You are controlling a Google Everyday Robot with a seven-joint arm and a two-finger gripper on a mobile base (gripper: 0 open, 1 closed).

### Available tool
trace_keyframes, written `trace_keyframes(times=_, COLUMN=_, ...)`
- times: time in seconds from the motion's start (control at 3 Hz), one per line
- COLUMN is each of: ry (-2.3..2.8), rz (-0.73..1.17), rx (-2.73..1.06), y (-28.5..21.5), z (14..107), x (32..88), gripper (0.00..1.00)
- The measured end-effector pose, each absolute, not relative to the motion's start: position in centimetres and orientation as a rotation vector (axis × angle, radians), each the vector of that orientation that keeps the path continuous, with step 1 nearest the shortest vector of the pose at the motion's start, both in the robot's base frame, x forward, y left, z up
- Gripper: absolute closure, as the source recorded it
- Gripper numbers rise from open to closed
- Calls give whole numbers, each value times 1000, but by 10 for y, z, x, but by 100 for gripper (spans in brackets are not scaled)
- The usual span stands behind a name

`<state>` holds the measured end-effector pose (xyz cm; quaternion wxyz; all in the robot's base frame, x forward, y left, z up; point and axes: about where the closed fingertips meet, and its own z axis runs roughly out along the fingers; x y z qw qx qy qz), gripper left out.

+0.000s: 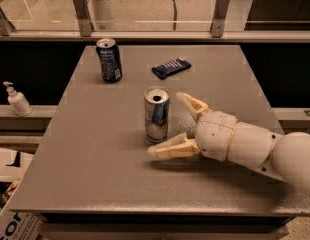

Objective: Place redbull can upright

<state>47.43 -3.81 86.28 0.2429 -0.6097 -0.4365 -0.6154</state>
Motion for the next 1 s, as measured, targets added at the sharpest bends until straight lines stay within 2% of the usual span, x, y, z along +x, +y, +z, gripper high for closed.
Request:
trace_keyframes(times=0.33, ry=-1215, rz=-1690, rx=-1685, y=-51, z=865, x=471, gripper=0)
trace_keyframes(times=0.67, ry=-1183, rz=-1709, rx=-1754, y=-96, z=879, x=458, gripper=0)
trace_keyframes(times=1.0, ry=-1183, rz=-1709, rx=-1754, y=-96, z=879, x=458, gripper=0)
